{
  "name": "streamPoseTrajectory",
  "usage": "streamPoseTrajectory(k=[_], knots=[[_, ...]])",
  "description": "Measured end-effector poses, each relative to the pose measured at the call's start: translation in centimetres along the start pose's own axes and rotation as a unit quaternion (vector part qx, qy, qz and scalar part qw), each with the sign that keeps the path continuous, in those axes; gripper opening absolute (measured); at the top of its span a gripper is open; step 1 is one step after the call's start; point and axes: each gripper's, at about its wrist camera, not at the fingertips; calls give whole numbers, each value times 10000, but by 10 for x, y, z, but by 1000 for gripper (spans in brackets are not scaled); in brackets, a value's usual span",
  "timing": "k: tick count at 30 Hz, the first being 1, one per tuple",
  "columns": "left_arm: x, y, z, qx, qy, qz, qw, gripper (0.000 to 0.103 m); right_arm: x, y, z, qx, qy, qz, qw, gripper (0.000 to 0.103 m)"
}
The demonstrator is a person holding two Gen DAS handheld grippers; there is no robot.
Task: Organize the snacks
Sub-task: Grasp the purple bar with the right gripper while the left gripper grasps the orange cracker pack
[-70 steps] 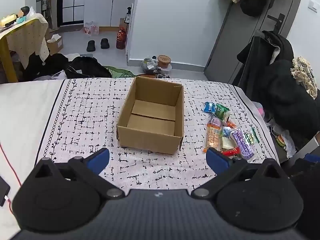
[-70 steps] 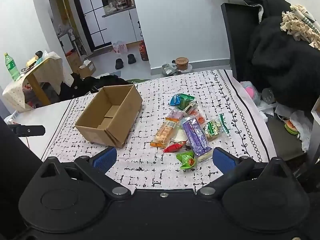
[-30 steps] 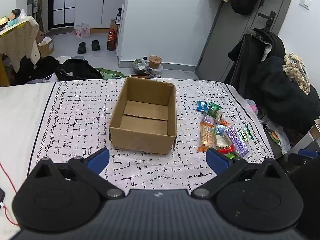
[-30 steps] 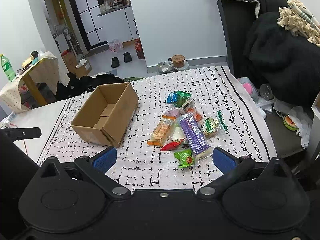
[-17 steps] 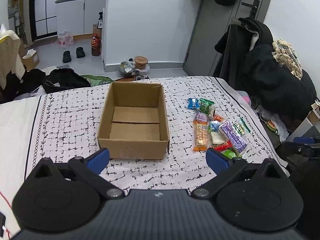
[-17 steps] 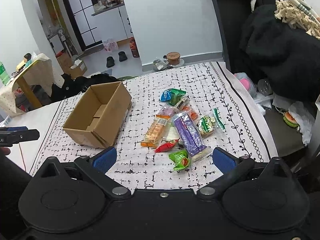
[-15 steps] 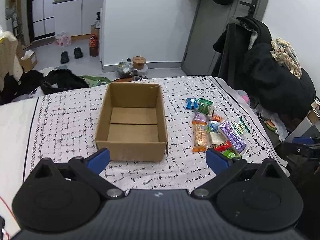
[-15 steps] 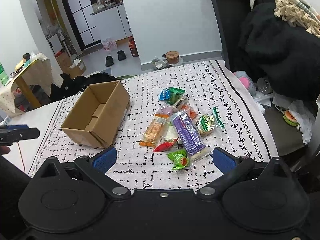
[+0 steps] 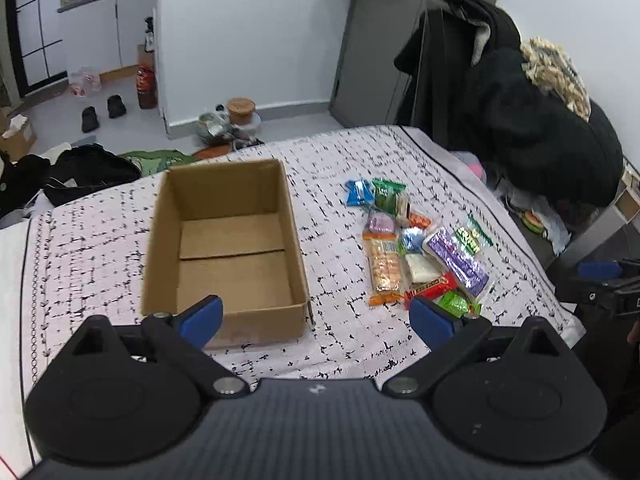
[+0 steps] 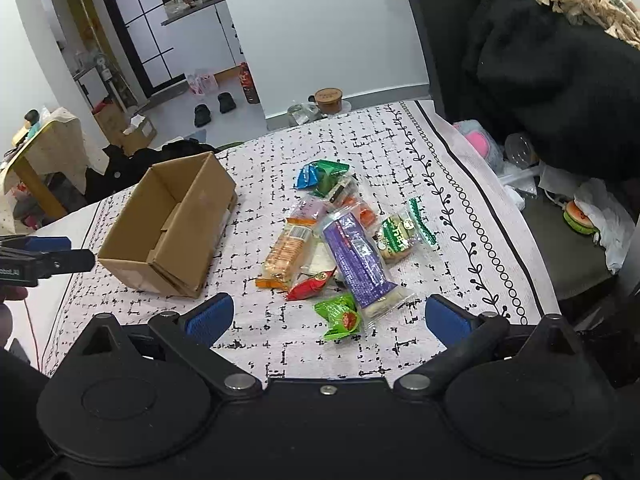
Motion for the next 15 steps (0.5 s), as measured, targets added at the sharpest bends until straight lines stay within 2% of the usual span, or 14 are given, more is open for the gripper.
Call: streamPoseTrajectory(k=[10, 15], knots=[[-18, 39, 16, 154, 369, -296, 9988, 97, -3, 19, 12, 4, 147, -6, 9999, 102], [-25, 56, 23, 338, 590, -509, 9964, 95, -5, 30, 18, -29, 260, -70, 9996, 95]])
Point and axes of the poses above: each gripper's, at about its wrist camera, not at the fingertips, and y roughly the way its jaws point, z to its right, x to its underside, and after that the axes turned 6 degrees about -z, right-handed
